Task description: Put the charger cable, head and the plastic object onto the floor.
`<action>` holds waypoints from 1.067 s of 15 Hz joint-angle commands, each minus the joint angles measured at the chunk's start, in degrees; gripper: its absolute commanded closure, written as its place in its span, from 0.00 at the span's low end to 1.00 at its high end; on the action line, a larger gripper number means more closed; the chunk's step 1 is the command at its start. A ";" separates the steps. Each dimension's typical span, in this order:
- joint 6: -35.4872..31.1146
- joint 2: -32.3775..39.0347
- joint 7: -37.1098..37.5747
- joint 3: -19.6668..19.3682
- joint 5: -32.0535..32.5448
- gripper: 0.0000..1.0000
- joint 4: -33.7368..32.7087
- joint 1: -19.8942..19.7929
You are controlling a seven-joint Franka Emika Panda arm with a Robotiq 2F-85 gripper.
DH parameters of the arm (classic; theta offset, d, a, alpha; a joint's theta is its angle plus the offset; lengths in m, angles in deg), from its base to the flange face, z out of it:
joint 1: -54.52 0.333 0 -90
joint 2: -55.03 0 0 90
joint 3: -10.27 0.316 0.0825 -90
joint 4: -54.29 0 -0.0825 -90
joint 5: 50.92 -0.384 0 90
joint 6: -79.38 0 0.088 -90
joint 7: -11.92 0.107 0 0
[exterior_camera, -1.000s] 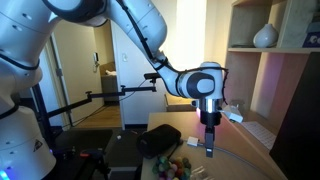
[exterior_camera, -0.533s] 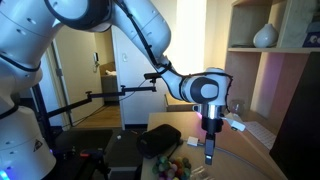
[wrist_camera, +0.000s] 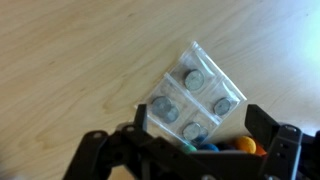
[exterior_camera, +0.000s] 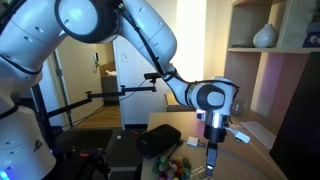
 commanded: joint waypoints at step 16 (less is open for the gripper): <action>-15.94 -0.66 -14.69 -0.33 4.59 0.00 2.49 0.82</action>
